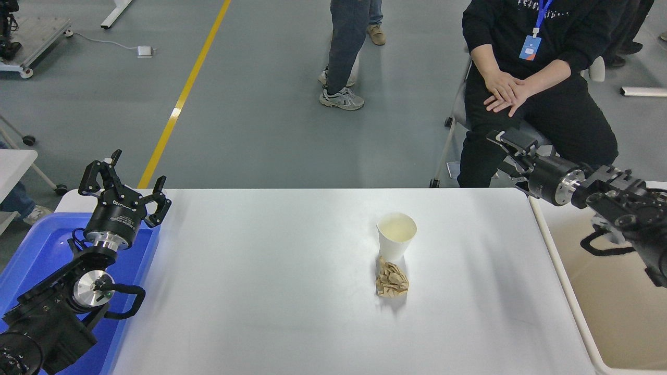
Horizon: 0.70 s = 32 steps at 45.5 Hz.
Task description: Clean the table surface
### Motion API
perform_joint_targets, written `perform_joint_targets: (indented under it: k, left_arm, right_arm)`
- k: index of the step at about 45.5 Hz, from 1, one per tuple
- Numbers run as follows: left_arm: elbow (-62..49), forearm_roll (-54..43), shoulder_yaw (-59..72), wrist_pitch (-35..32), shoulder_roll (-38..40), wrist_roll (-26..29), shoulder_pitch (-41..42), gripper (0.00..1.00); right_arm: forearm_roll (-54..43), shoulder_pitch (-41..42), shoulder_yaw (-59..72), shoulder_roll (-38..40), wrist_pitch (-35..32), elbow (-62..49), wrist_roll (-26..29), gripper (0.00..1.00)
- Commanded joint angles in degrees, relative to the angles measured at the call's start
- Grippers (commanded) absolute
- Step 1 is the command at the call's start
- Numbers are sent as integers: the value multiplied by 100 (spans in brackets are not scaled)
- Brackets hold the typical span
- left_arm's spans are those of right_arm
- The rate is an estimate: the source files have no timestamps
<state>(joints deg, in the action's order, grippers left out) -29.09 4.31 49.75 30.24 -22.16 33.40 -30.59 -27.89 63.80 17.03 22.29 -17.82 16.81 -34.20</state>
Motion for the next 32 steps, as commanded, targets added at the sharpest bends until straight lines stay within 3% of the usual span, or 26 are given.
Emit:
perform_joint_targets:
  k: [1, 18, 24, 32]
  left_arm:
    - [0, 0, -1, 0, 1, 0, 0, 100]
    - [0, 0, -1, 0, -8, 0, 0, 100]
    - [0, 0, -1, 0, -8, 0, 0, 100]
    - [0, 0, -1, 0, 1, 0, 0, 100]
  right_arm:
    - [-1973, 914, 845, 179, -169, 411, -34, 99]
    - [-3486, 2427, 1786, -312, -160, 2327, -69, 99]
    - [-3803, 2374, 1803, -953, -116, 2091, -16, 99]
    - [-3803, 1839, 1803, -1692, -37, 888, 10, 99]
